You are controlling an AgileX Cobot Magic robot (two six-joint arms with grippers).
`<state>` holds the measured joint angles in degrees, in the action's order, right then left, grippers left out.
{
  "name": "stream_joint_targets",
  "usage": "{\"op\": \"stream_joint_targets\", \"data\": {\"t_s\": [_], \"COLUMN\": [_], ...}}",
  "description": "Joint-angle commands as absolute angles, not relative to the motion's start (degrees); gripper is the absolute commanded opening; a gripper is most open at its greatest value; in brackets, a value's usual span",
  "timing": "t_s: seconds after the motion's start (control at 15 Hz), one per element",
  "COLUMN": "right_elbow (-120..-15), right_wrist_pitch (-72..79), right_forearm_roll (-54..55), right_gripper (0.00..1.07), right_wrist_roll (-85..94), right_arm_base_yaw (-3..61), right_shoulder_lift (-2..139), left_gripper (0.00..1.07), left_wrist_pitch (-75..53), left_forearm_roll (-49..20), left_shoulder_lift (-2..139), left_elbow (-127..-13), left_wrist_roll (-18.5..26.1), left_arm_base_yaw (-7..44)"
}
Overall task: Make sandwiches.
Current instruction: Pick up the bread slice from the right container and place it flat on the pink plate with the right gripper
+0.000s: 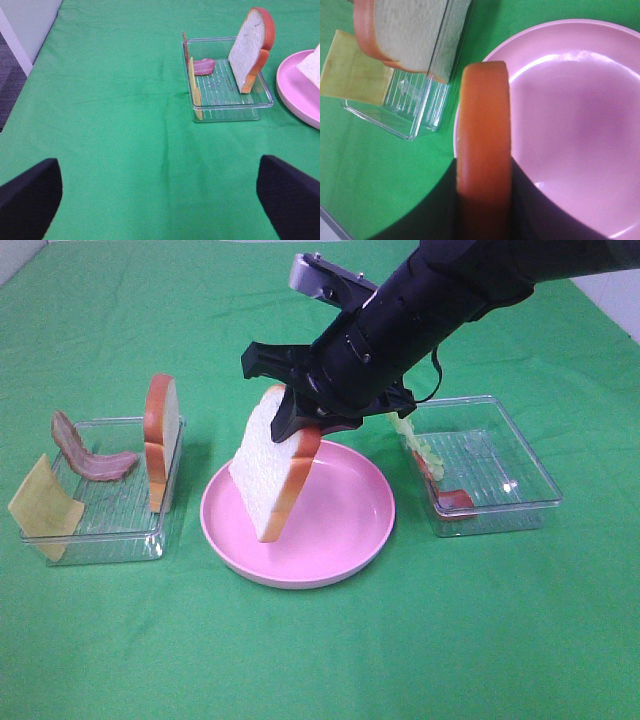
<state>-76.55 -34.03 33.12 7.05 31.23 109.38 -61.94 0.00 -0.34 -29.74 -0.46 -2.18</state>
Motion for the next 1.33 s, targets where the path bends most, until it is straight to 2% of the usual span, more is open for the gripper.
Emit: {"op": "stream_joint_targets", "data": {"t_s": [0.07, 0.6, 0.67, 0.73, 0.8, 0.87, 1.0, 1.33], "right_elbow": [-76.9, -76.9, -76.9, -76.9, -76.9, -76.9, -76.9, -77.0], "right_wrist_pitch": [-32.0, -31.5, -31.5, -31.5, -31.5, -31.5, -32.1, -32.7], "right_forearm_roll": [34.7, 35.6, 35.2, 33.8, 31.6, 29.8, 28.2, 24.5], "right_gripper": [0.14, 0.16, 0.20, 0.29, 0.49, 0.75, 0.98, 0.97], "right_wrist_roll": [7.2, 7.4, 7.4, 7.4, 7.4, 7.4, 7.4, 7.8], "right_arm_base_yaw": [31.4, 31.4, 31.4, 31.4, 31.4, 31.4, 31.4, 31.4], "right_shoulder_lift": [110.6, 114.6, 114.8, 114.8, 114.8, 114.8, 114.4, 107.8], "left_gripper": [1.01, 1.01, 1.01, 1.01, 1.01, 1.01, 1.01, 1.01], "left_wrist_pitch": [-61.7, -61.7, -61.7, -61.7, -61.7, -61.7, -61.7, -61.7], "left_forearm_roll": [0.0, 0.0, 0.0, 0.0, 0.0, 0.0, 0.0, 0.0], "left_shoulder_lift": [-1.1, -1.1, -1.1, -1.1, -1.1, -1.1, -1.1, -1.1], "left_elbow": [-29.7, -29.7, -29.7, -29.7, -29.7, -29.7, -29.7, -29.7], "left_wrist_roll": [-0.5, -0.5, -0.5, -0.5, -0.5, -0.5, -0.5, -0.5], "left_arm_base_yaw": [-2.2, -2.2, -2.2, -2.2, -2.2, -2.2, -2.2, -2.2]}}
